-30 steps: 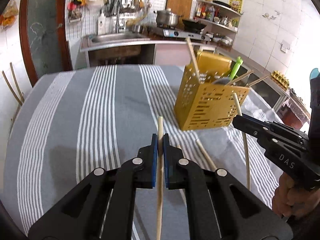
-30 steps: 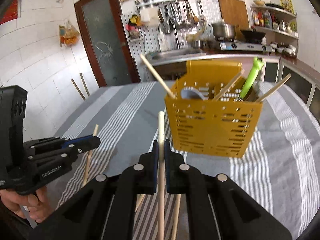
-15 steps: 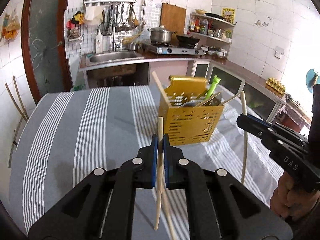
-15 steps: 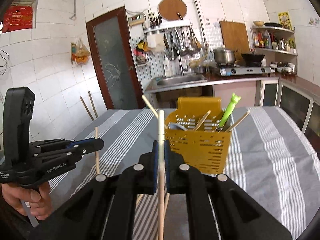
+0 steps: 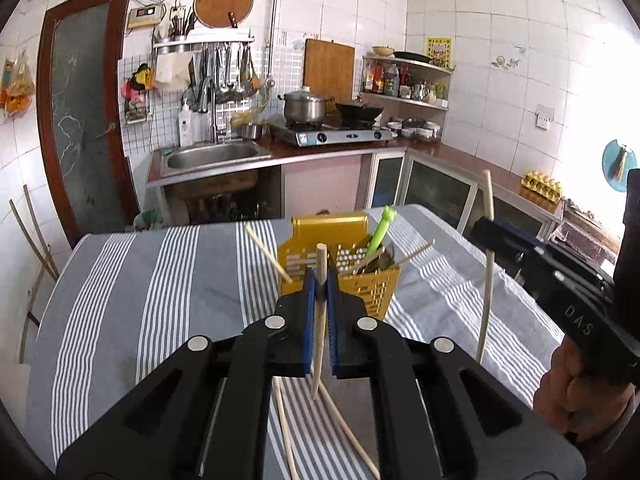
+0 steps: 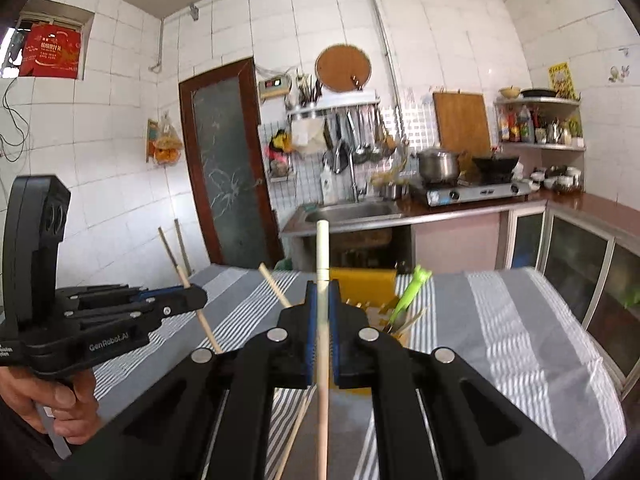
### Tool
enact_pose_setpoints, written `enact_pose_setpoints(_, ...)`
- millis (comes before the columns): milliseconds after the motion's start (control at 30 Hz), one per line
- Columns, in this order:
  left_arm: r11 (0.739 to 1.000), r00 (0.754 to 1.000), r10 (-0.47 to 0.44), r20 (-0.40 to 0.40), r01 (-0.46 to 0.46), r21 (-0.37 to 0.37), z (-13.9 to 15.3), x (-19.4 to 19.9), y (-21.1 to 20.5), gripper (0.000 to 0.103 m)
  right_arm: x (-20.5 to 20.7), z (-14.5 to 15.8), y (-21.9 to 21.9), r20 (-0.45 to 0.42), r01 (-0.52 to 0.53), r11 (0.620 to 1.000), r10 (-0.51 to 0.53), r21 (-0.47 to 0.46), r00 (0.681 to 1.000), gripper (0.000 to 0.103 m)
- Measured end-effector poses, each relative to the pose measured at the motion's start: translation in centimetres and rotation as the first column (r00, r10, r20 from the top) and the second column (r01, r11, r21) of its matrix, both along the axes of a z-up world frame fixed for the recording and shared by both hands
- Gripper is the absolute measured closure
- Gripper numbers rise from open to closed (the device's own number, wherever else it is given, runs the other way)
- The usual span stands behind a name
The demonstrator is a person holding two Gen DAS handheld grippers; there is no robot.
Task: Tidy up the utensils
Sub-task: 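Lift both held chopsticks and carry them above the yellow basket, then lower both chopsticks upright into the yellow basket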
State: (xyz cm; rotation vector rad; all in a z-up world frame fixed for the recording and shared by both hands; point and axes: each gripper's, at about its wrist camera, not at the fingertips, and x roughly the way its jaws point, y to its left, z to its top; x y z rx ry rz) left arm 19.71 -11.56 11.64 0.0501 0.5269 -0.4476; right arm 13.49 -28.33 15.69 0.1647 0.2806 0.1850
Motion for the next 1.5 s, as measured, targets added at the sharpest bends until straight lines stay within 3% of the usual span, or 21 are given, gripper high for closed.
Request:
enact_pose_setpoints(467, 0.999, 0.995, -0.037, 0.092, 0.040, -0.026, 6.0, 3.6, -0.3, 0.099, 4.2, 4.9, -1.6, 0.116, 0.090, 0.996, -0.087, -0.024, 0.989, 0.097)
enact_pose_setpoints(800, 0.998, 0.988, -0.053, 0.147, 0.057, -0.022, 8.7, 6.3, -0.5, 0.099, 8.5, 7.5, -1.2, 0.176, 0.118, 0.992, -0.108, -0.049, 0.978, 0.097)
enact_pose_setpoints(1500, 0.999, 0.992, -0.028, 0.120, 0.033, -0.041, 6.4, 12.4, -2.0, 0.099, 14.2, 5.6, -1.2, 0.149, 0.121, 0.991, -0.112, -0.053, 0.983, 0.097)
